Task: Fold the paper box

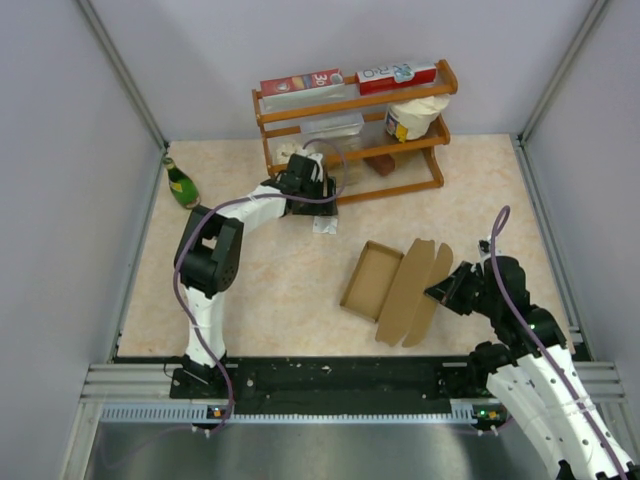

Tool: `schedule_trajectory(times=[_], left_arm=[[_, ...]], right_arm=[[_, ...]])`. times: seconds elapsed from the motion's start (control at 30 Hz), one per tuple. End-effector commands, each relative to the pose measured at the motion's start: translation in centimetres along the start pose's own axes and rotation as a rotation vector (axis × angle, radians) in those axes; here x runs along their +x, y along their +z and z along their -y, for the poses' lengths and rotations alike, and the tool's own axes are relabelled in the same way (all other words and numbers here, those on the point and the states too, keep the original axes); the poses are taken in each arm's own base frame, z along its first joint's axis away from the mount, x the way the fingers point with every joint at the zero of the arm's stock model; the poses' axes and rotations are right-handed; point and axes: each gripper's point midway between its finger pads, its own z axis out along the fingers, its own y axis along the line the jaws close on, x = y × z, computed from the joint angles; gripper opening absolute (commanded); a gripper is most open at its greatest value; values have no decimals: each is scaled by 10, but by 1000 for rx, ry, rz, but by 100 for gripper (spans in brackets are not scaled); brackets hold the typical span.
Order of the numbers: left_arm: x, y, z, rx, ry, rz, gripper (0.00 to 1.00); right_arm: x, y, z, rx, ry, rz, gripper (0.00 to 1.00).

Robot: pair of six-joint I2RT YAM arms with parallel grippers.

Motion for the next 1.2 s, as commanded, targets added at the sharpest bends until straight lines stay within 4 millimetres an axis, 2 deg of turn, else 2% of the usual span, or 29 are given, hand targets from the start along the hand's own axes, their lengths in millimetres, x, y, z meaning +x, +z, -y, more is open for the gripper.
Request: schedule_trajectory(times=[0.0,0.33,0.6,1.17], left_arm=[[-8,11,1,11,-14,19,77],[6,23,-4,-2,-18,-19,77],[13,17,-16,-53,-4,-31,74],[55,7,-33,-108,-22,-109,74]], right_arm=[[-11,-6,-9,-23,-13,42,0],[-8,-6,-8,-25,-8,34,0],[-7,-7,-7,-31,-1,43,0],[-4,-5,-5,-31,1,30,0]])
